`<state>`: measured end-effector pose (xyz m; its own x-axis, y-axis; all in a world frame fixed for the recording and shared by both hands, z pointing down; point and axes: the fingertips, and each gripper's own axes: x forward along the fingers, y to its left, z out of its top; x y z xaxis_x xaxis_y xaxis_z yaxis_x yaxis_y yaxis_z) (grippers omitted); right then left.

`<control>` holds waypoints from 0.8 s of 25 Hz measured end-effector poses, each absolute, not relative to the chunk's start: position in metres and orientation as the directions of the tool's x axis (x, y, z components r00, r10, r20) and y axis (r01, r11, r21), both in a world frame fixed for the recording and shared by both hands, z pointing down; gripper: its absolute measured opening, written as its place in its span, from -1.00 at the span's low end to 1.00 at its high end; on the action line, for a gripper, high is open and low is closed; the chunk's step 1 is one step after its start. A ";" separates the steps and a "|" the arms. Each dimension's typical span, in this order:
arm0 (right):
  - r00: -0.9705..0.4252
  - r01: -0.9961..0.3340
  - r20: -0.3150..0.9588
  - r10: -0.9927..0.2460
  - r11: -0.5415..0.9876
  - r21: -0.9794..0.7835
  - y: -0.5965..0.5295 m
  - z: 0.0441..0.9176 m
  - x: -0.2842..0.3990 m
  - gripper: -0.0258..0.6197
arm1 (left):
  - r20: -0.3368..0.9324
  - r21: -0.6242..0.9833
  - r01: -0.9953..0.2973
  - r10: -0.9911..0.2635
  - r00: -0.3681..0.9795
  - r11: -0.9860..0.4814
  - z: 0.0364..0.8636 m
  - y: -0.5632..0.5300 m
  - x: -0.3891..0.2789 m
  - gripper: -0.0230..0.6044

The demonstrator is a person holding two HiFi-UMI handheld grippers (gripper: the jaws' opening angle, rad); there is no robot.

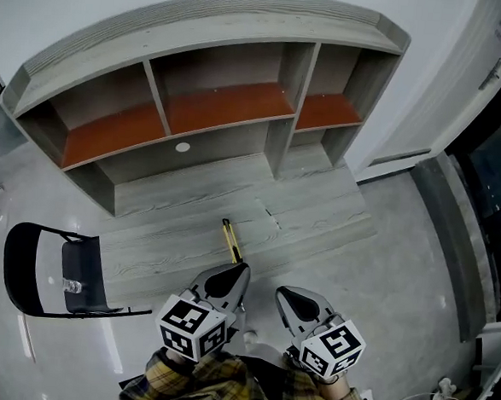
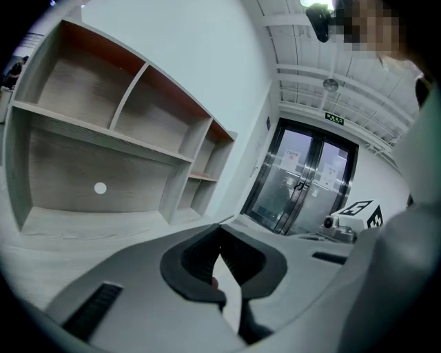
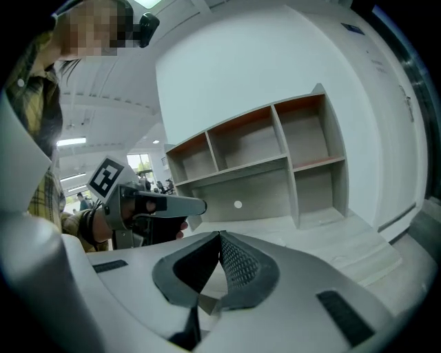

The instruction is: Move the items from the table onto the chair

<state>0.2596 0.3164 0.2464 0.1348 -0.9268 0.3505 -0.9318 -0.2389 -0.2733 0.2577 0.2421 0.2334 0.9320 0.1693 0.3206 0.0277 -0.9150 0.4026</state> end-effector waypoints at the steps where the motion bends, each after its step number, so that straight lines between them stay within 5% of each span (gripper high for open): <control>1: 0.125 -0.937 0.355 -0.926 -0.227 -0.264 0.306 0.246 0.268 -0.86 | 0.316 0.402 0.024 0.163 0.935 -0.915 0.232 0.232 0.266 -0.91; 20: 0.022 -0.957 0.394 -0.919 -0.134 -0.257 0.179 0.260 0.359 -0.86 | 0.385 0.417 -0.151 0.024 0.923 -0.896 0.258 0.112 0.310 -0.91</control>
<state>0.3586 0.1790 0.2605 0.0225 -0.9187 0.3942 -0.9571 -0.1337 -0.2570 0.3096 0.1116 0.2583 0.9225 0.0243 0.3852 -0.1506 -0.8962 0.4173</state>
